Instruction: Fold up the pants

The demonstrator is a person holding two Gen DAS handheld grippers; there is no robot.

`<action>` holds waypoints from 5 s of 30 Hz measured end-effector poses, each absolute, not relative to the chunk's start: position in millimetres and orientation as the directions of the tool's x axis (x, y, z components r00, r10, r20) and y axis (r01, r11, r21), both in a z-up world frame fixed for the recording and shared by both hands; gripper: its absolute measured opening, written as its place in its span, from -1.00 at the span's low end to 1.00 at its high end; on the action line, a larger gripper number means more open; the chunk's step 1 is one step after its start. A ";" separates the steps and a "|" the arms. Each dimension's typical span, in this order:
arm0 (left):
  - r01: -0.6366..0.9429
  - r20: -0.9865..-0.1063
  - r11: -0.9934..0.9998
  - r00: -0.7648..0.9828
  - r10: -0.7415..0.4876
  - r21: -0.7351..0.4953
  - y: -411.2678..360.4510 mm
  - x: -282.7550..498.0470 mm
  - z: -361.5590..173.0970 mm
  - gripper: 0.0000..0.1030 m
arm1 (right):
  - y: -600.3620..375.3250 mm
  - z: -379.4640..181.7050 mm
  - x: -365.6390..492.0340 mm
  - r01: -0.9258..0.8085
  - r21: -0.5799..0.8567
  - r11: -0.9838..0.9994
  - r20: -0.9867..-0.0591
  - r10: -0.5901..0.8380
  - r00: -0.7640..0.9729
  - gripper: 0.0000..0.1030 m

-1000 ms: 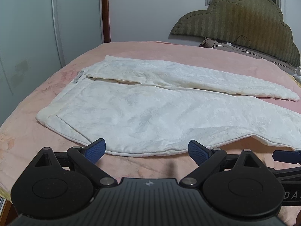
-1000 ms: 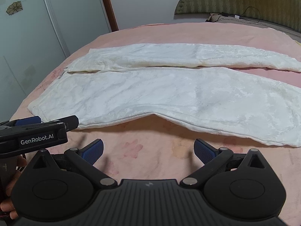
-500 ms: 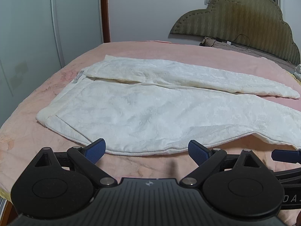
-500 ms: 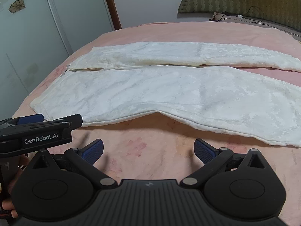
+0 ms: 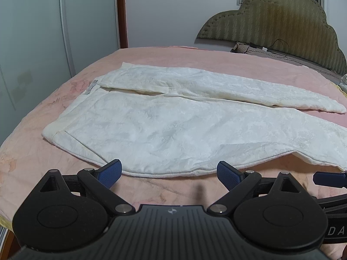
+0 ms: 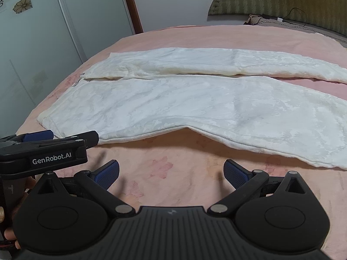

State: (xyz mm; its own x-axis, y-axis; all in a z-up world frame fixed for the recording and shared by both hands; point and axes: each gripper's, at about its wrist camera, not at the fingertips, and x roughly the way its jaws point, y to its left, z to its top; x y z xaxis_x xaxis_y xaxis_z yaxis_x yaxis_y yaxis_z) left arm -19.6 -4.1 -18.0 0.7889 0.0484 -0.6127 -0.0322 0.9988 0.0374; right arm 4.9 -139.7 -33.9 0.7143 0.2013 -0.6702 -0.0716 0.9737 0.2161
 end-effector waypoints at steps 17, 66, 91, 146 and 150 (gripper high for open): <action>-0.140 -0.497 0.990 0.858 0.127 0.011 28.9 25.2 12.5 0.87 | -149.5 0.8 1.7 -0.185 0.148 0.971 -0.475 0.234 0.848 1.00; -0.262 -0.507 0.945 0.852 0.131 -0.195 106.8 113.5 -51.0 0.93 | -47.3 -6.3 348.4 -0.650 -0.307 0.695 -0.501 0.463 0.731 -0.86; -0.377 -0.514 0.620 0.856 -0.050 -0.688 178.9 122.5 -38.4 -0.57 | -43.4 -53.2 111.1 -0.548 -0.627 0.555 -0.430 0.340 0.836 -0.02; -0.509 -0.598 0.827 0.748 0.287 -0.238 183.1 21.1 -10.1 -0.23 | -109.2 -51.5 -28.4 -0.608 -0.529 0.593 -0.577 0.274 0.770 -0.82; -0.546 -0.509 0.819 0.763 0.400 -0.176 158.1 5.7 2.5 -0.22 | -145.6 -34.4 -12.5 -0.474 -0.371 0.799 -0.489 0.265 0.831 -0.82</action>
State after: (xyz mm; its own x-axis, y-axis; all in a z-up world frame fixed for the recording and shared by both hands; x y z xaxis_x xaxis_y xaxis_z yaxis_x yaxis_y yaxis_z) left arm 5.7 158.1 2.5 0.7626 0.3996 -0.5086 -0.5464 0.8189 -0.1759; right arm -12.5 -145.6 -34.4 0.8308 0.2653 -0.4893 -0.4737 0.7986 -0.3712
